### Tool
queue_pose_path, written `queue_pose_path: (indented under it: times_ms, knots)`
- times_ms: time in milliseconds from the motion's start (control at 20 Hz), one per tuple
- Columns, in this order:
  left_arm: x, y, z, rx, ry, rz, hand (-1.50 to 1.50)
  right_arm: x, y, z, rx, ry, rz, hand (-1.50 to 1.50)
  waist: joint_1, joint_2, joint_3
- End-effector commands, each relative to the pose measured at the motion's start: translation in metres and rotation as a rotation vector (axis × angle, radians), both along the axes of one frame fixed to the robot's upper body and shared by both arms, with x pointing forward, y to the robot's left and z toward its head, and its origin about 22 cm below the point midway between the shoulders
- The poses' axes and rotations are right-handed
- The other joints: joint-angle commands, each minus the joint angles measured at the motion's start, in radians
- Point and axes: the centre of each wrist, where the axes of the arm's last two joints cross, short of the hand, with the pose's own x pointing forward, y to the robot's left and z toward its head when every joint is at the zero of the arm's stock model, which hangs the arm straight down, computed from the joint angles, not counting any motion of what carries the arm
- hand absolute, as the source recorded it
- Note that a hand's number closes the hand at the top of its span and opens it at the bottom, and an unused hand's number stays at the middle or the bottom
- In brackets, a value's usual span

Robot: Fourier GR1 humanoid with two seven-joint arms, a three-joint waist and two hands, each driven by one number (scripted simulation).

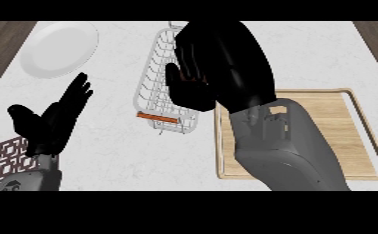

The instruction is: Pick the sweet potato from the tray and place it in the tiered basket

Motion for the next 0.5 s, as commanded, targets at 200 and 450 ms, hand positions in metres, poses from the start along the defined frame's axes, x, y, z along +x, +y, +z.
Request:
queue_pose_path:
  times_ms: [200,450]
  knots:
    - [-0.017,-0.006,0.004,-0.006,0.011,-0.015,0.0,0.031,0.005,-0.025,-0.032,0.033,-0.003,1.5,0.003,0.0,0.001]
    - [-0.008,-0.012,0.01,-0.004,0.013,-0.018,0.0,0.032,0.042,-0.042,-0.046,-0.019,-0.054,1.5,0.005,0.0,0.001]
